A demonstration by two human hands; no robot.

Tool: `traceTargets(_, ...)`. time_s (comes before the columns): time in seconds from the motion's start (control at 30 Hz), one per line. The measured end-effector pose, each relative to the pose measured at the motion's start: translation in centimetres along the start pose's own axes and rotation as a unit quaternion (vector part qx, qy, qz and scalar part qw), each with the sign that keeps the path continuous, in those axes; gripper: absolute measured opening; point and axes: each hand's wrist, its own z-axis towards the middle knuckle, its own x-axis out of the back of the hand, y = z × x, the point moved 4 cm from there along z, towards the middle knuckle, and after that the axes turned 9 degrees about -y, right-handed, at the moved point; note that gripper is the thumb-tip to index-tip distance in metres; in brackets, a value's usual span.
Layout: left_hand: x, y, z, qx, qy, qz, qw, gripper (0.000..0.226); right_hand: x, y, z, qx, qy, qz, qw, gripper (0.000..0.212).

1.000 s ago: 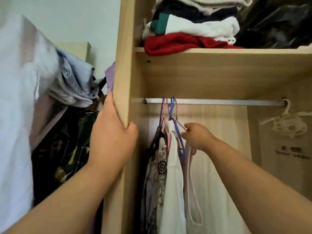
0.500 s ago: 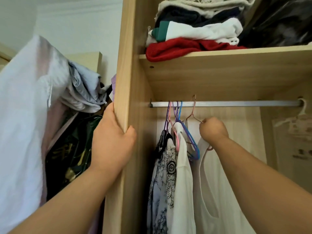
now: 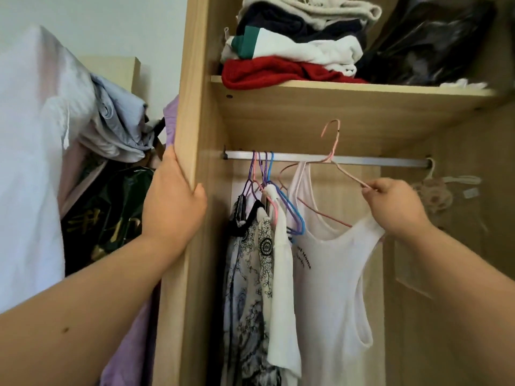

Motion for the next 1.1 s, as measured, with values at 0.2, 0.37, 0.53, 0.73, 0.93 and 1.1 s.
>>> traceTargets(0.2, -1.4, 2.3, -2.3, -0.111, -0.040, 0.177, 0.977, 0.088, 6.1, 3.3, -6.3, -0.025, -0.025, -0.003, 0.999, 0.021)
traceTargets(0.37, -5.8, 6.7, -6.6, -0.229, -0.181, 0.053, 0.955, 0.071, 9.7, 3.5, -12.6, -0.048, -0.057, -0.021, 0.997, 0.014)
traceTargets(0.53, -11.3, 9.0, -10.8, -0.220, -0.368, -0.067, 0.901, 0.069, 12.6, 1.3, -19.0, -0.056, -0.110, -0.090, 0.988, 0.012)
traceTargets(0.73, -15.1, 7.7, -14.6, -0.180, -0.416, -0.140, 0.880, 0.037, 15.6, -2.7, -25.7, -0.122, -0.104, -0.141, 0.977, 0.027)
traceTargets(0.93, -13.7, 7.7, -19.7, -0.221, -0.466, -0.387, 0.764, 0.015, 16.3, -6.9, -32.9, -0.283, -0.082, -0.267, 0.917, 0.015)
traceTargets(1.1, -10.3, 6.9, -24.5, -0.268, -0.492, -0.475, 0.678, 0.014, 13.2, -13.6, -39.9, -0.359, -0.065, -0.294, 0.883, 0.017)
